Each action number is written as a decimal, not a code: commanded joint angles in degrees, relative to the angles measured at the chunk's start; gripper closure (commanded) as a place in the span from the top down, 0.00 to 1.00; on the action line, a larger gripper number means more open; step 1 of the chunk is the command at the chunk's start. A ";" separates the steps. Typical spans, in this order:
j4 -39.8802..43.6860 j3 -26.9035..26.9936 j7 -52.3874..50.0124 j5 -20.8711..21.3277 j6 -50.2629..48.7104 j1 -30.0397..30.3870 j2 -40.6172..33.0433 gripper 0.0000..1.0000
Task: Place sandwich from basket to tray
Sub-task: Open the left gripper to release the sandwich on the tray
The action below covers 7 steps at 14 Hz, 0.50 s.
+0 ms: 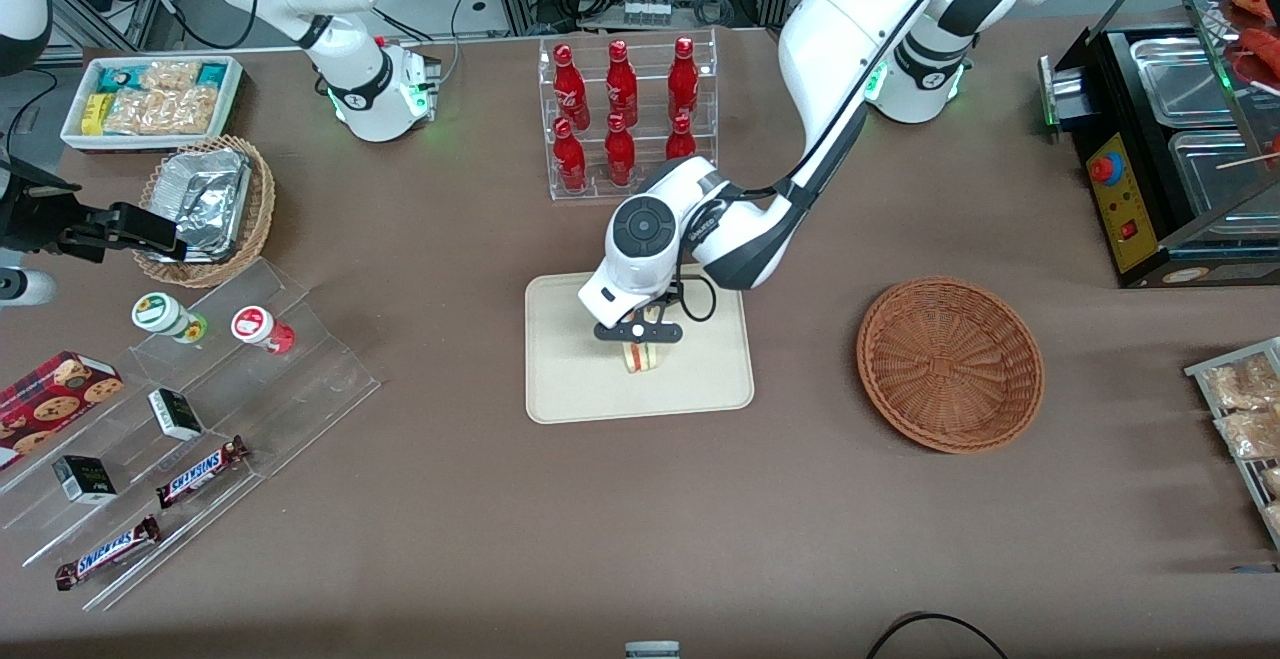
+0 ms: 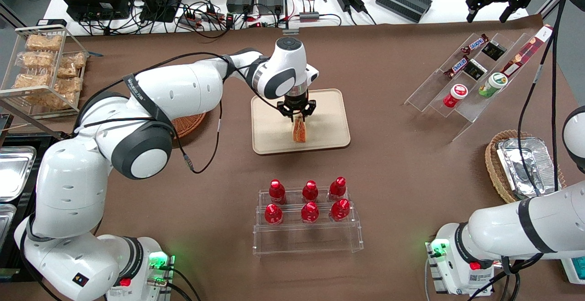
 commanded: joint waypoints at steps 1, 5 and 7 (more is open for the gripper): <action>1.49 0.25 -0.86 0.25 -0.62 -0.08 -0.95 1.00; 1.40 0.95 -1.30 -0.19 -3.59 0.88 -6.74 1.00; 0.88 0.87 -0.86 -0.19 -7.54 3.94 -11.30 1.00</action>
